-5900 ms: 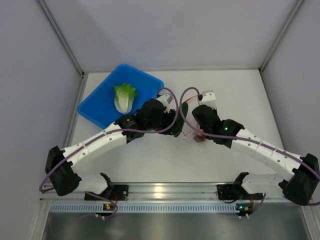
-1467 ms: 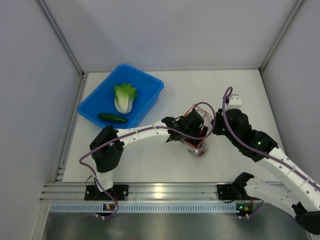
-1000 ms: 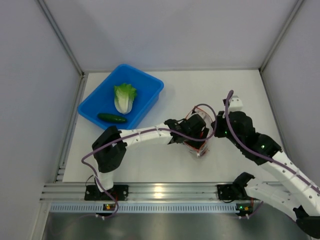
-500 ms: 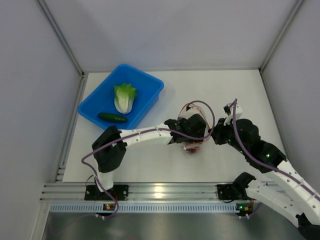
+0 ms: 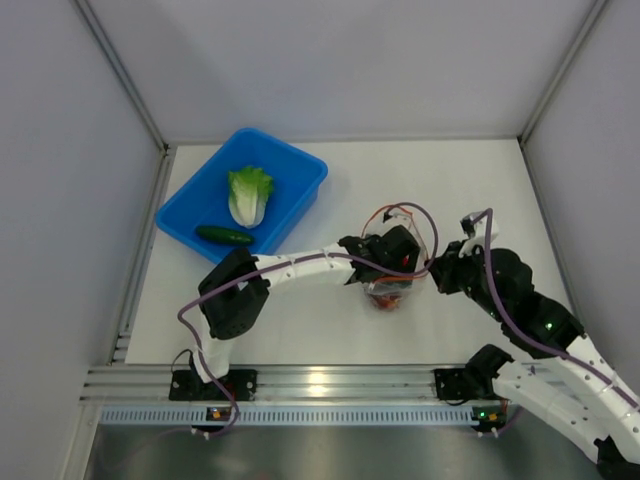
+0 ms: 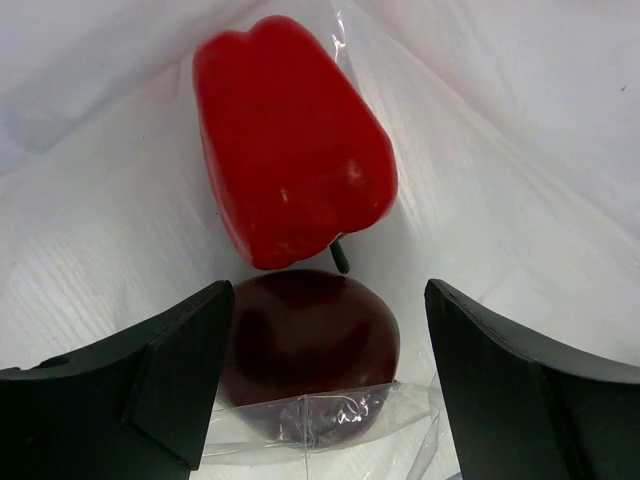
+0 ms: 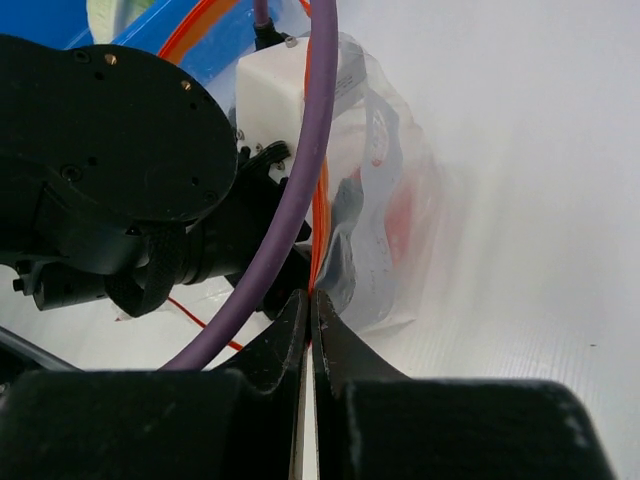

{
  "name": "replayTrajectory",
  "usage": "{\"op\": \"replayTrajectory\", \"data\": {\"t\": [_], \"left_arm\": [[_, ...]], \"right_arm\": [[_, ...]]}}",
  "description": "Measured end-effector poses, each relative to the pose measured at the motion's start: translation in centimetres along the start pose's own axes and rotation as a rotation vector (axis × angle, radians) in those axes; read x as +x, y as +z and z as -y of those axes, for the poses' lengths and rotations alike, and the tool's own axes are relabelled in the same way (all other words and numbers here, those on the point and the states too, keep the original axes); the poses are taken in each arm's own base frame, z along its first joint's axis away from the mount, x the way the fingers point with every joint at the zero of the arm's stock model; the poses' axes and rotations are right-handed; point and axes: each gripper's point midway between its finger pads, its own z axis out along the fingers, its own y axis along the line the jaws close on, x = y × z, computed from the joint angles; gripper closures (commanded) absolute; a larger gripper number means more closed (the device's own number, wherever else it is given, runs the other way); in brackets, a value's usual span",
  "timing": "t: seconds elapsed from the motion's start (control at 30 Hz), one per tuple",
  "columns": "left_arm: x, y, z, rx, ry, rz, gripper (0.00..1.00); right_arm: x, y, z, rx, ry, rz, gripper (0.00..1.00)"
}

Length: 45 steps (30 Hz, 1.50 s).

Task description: Open the zip-top bag and remove the fake food

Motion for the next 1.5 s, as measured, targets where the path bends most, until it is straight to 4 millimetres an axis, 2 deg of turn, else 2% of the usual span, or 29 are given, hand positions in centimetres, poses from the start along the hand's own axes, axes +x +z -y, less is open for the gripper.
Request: {"op": "replayTrajectory", "data": {"t": [0.2,0.47,0.6,0.83,1.0,1.07,1.2,1.23,1.33,1.4,1.43,1.47,1.5], "left_arm": [[-0.4,-0.1,0.0,0.004,0.027,0.001,0.17],[-1.2,1.0,-0.4,-0.041,0.03,0.02,0.07],[-1.6,1.7,-0.2,-0.047,0.024,0.033,0.06],[-2.1,3.3,-1.1,-0.113,0.012,0.078,0.06],[-2.3,4.4,-1.7,-0.152,0.018,0.113,0.07],[-2.4,5.0,-1.8,-0.162,0.021,0.123,0.12],[-2.8,5.8,-1.6,-0.159,0.028,0.145,0.37],[-2.9,5.8,-1.5,-0.157,0.03,0.147,0.54],[-3.0,5.9,-1.3,-0.149,0.031,0.151,0.77],[-3.0,5.9,-1.3,-0.146,0.031,0.15,0.85],[-3.0,5.9,-1.2,-0.143,0.03,0.148,0.96],[-3.0,5.9,-1.2,-0.14,0.029,0.147,1.0],[-2.9,5.9,-1.1,-0.135,0.029,0.146,1.0]], "right_arm": [[-0.1,0.0,-0.1,-0.01,-0.036,0.004,1.0],[0.3,0.3,-0.5,-0.036,-0.043,-0.021,1.0],[1.2,0.6,-0.8,-0.063,-0.037,-0.031,1.0],[3.4,1.0,-1.7,-0.133,-0.006,-0.071,1.0],[3.8,0.9,-2.6,-0.19,0.016,-0.065,1.0],[3.9,0.8,-2.7,-0.197,0.021,-0.068,1.0],[4.2,0.8,-2.6,-0.196,0.023,-0.071,1.0],[4.3,0.8,-2.5,-0.196,0.024,-0.071,1.0],[4.2,0.8,-2.4,-0.185,0.024,-0.064,1.0],[4.1,0.8,-2.1,-0.173,0.025,-0.059,1.0],[4.0,0.9,-2.0,-0.162,0.025,-0.056,1.0],[4.0,1.0,-1.8,-0.151,0.025,-0.052,1.0],[3.9,1.1,-1.5,-0.133,0.026,-0.046,1.0]]}}
